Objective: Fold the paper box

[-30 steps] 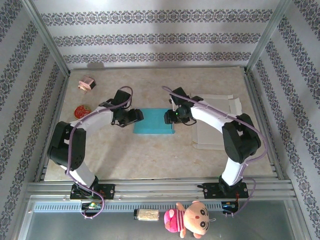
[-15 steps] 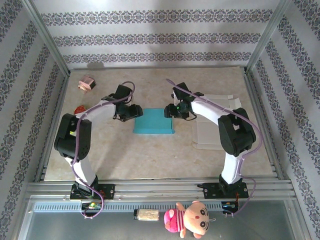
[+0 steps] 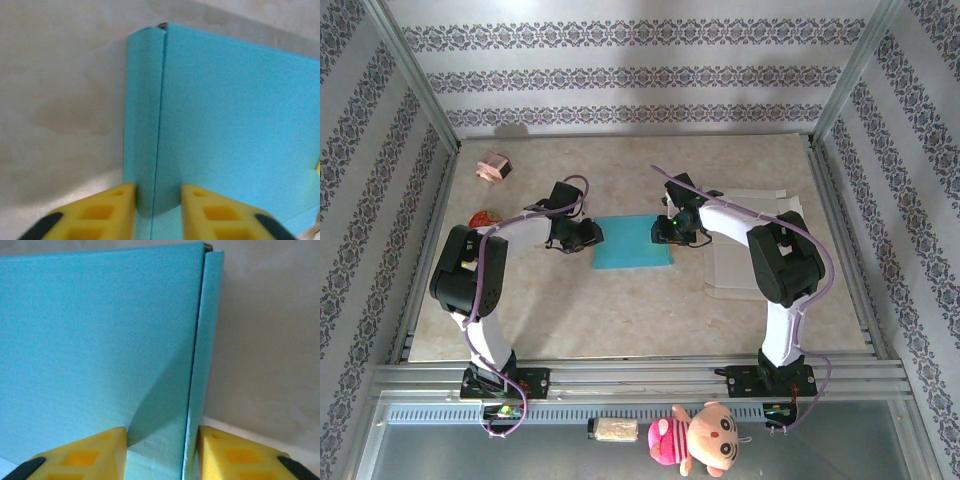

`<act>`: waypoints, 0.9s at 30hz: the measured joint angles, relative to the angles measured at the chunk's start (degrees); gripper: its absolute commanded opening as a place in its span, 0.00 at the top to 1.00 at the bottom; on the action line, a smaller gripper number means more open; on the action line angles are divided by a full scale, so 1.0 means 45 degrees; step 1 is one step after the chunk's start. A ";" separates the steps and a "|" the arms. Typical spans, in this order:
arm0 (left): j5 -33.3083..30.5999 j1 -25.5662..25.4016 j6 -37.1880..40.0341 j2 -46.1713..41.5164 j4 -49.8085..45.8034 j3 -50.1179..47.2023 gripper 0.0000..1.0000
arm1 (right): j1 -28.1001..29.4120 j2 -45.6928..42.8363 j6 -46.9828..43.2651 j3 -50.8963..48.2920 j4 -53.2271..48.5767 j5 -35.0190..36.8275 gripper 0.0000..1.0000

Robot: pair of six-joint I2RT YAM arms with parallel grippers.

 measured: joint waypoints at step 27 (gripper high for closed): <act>0.4051 0.1991 -0.2501 -0.1117 0.4381 -0.3002 0.28 | -0.2220 -0.0112 0.0996 -0.4061 0.7354 -0.5984 0.83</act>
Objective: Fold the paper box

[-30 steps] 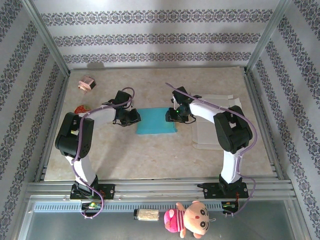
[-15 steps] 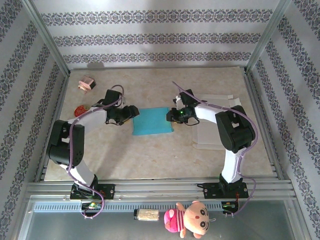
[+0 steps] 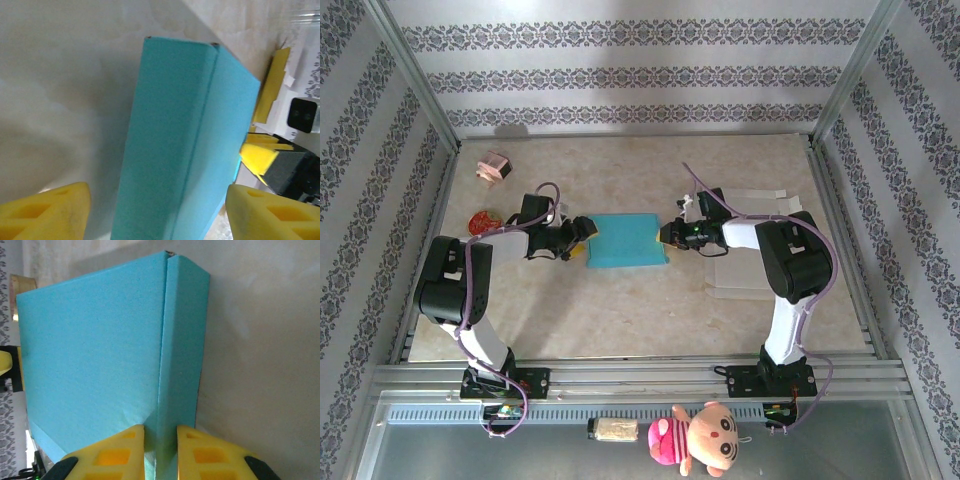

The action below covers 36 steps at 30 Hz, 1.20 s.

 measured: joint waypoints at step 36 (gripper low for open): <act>0.0495 -0.0855 -0.6300 -0.0262 0.7431 -0.1418 0.69 | 0.1030 -0.5231 0.0457 -0.0627 -0.1593 0.2924 0.26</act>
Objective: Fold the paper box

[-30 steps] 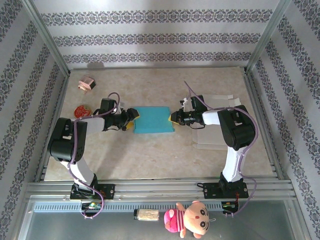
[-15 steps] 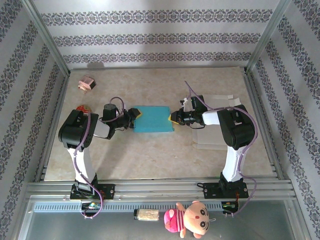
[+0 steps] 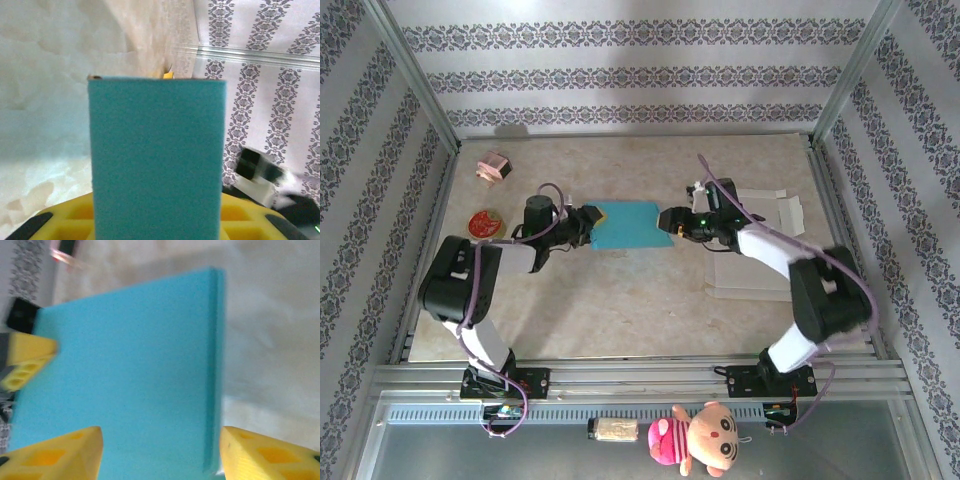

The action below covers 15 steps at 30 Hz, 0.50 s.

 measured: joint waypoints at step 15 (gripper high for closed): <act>-0.1574 0.0005 0.1141 -0.2361 -0.5523 0.1637 0.77 | 0.6528 -0.1642 -1.4863 -0.2021 0.3959 0.7932 0.07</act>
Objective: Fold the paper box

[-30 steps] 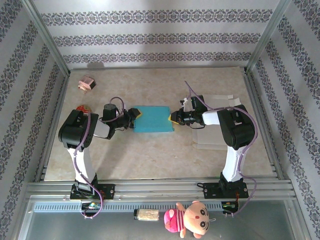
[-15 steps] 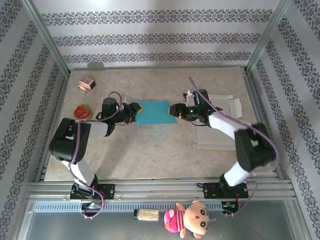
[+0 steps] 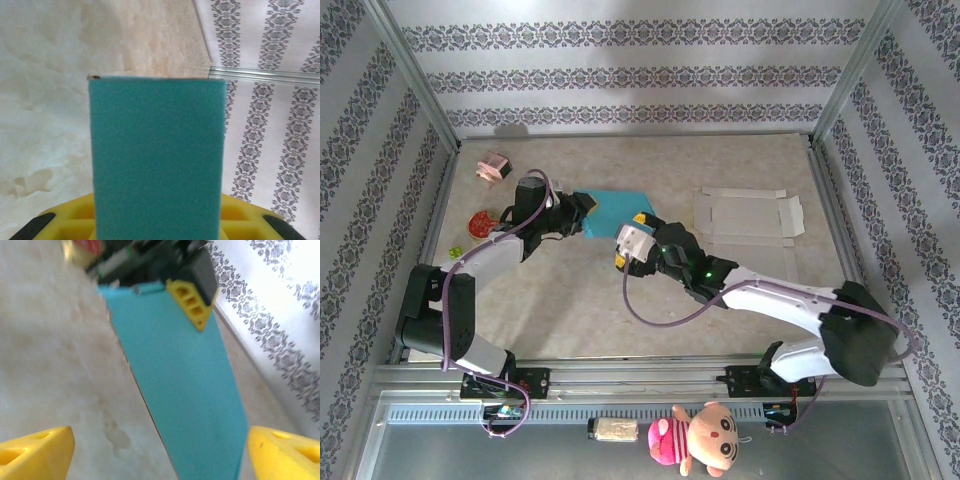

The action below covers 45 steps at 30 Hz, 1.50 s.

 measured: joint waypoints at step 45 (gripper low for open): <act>-0.3963 0.0073 1.1735 -0.7718 -0.9462 0.3939 0.18 | -0.1909 0.4823 -0.3827 1.1764 -1.4693 -0.3711 0.65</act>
